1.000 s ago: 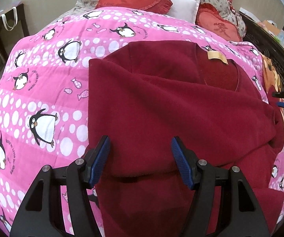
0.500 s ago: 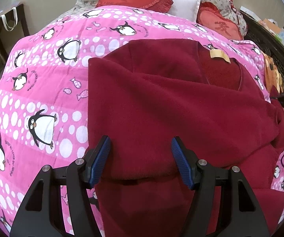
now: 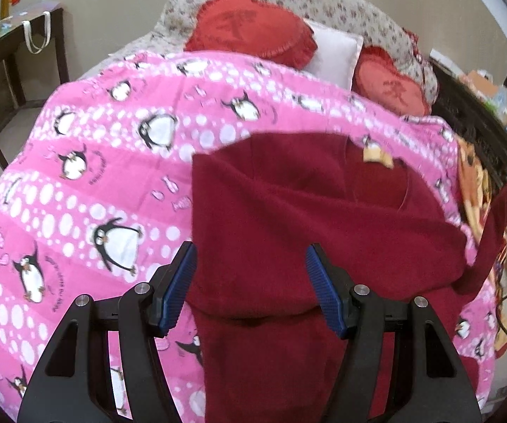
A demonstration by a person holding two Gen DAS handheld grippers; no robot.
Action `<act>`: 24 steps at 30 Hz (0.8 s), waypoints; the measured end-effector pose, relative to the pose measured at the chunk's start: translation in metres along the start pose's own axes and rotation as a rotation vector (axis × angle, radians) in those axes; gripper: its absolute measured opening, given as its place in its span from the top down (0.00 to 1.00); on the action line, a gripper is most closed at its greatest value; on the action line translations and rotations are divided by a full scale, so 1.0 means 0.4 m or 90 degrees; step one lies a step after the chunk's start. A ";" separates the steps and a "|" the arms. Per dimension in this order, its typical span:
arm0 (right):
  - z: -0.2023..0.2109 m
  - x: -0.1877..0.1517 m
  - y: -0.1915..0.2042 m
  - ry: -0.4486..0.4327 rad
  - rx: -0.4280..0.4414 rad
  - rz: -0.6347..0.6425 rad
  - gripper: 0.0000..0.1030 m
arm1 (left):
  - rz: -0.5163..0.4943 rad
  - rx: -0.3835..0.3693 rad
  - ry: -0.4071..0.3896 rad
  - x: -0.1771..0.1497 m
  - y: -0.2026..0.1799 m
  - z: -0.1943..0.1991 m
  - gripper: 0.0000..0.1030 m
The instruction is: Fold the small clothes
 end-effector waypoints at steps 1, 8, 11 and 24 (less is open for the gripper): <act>-0.018 -0.001 0.072 0.010 0.035 0.028 0.94 | 0.006 -0.001 -0.007 0.006 0.008 0.014 0.37; -0.233 -0.151 0.367 0.145 0.169 0.132 0.94 | 0.041 -0.014 -0.029 0.023 0.053 0.068 0.37; -0.368 -0.273 0.414 0.224 0.197 0.136 0.94 | 0.042 -0.015 -0.027 0.017 0.060 0.068 0.38; -0.350 -0.404 0.209 0.254 0.075 0.083 0.58 | 0.010 -0.044 0.030 -0.014 -0.013 -0.033 0.37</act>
Point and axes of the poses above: each gripper's, at about its wrist camera, not at the fingertips, and z roughly against the way its jaws point, y to its left, x to its top, the point moved 9 cm from there along -z, roughly the way its jaws point, and after that the axes turned 13 degrees about x, right-handed, at the moved point
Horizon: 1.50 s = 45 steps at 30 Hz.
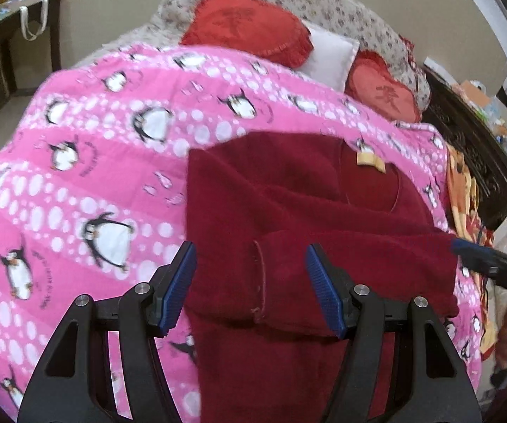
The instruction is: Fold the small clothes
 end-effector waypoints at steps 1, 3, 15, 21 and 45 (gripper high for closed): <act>0.037 -0.009 -0.022 -0.004 -0.029 -0.001 0.58 | -0.006 0.003 0.012 -0.007 -0.009 -0.022 0.37; 0.099 -0.039 -0.097 -0.016 -0.090 -0.025 0.58 | -0.017 0.014 0.033 -0.023 -0.022 -0.058 0.37; 0.114 -0.099 -0.399 -0.041 -0.119 -0.223 0.57 | -0.089 0.010 0.045 -0.020 -0.123 -0.107 0.85; 0.112 -0.059 -0.412 -0.091 -0.074 -0.257 0.91 | -0.064 -0.023 0.039 0.025 -0.118 -0.071 0.87; 0.111 0.016 -0.338 -0.090 -0.192 -0.097 0.91 | -0.001 0.020 0.001 0.046 -0.008 -0.066 0.88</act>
Point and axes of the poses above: each gripper's, at about its wrist camera, not at the fingertips, and z roughly against the way its jaws point, y to its left, x to its top, the point moved 9 cm from there along -z, roughly the way its jaws point, and after that the axes turned 13 degrees about x, right-handed, at the moved point
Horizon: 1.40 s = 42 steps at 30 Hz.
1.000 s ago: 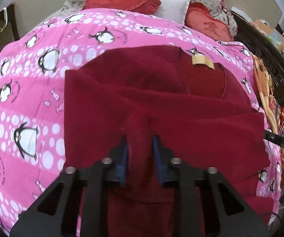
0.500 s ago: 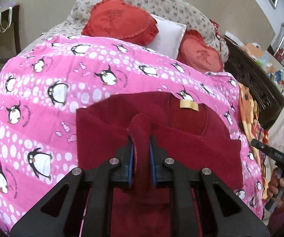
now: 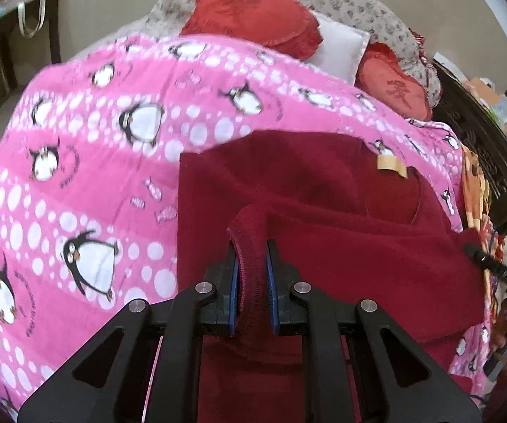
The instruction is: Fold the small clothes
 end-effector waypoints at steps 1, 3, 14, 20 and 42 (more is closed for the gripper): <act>-0.002 0.002 -0.003 0.000 -0.005 -0.001 0.91 | -0.007 0.006 0.002 -0.003 -0.007 -0.008 0.88; -0.032 -0.007 -0.040 0.016 -0.032 -0.020 0.91 | -0.022 0.017 0.022 -0.025 -0.017 -0.036 0.88; 0.093 -0.069 -0.002 0.009 0.017 -0.036 0.70 | -0.043 0.031 0.023 -0.062 -0.011 -0.001 0.83; 0.041 -0.193 0.074 0.103 -0.004 0.057 0.70 | -0.060 0.062 0.025 -0.099 -0.014 -0.009 0.83; 0.165 -0.295 0.103 0.080 0.004 -0.004 0.60 | -0.088 0.074 -0.015 -0.168 0.001 0.127 0.77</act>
Point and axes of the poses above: each gripper's, at about its wrist camera, not at the fingertips, and z roughly against the way its jaws point, y to its left, x to its top, the point moved 9 cm from there along -z, roughly the way its jaws point, and after that the axes turned 13 degrees about x, right-handed, at the moved point
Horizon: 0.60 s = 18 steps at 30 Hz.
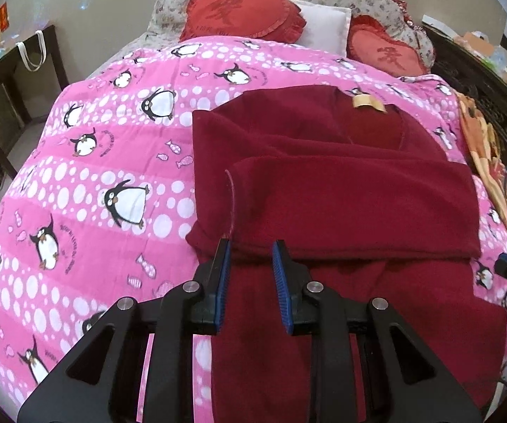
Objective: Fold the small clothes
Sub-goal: 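Move both tools to the hem end of the sweatshirt strip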
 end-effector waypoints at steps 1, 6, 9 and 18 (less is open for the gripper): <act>-0.003 -0.007 0.004 0.004 -0.001 0.001 0.60 | 0.000 -0.002 0.000 -0.003 0.001 0.007 0.78; 0.005 -0.061 -0.007 0.020 -0.004 -0.018 0.56 | 0.000 -0.012 0.005 -0.041 0.005 0.046 0.78; 0.030 -0.093 -0.019 0.018 -0.003 -0.032 0.54 | 0.005 -0.039 0.015 -0.075 0.007 0.072 0.78; 0.118 -0.199 -0.041 0.031 0.013 -0.040 0.46 | 0.020 -0.099 0.106 -0.282 0.056 0.130 0.60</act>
Point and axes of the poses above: each gripper's, at about its wrist camera, not at the fingertips, and z roughly against the way its jaws point, y to its left, x to its top, the point moved 9 cm from there along -z, roughly the way its jaws point, and after that the axes turned 13 degrees about x, right-handed, at the moved point
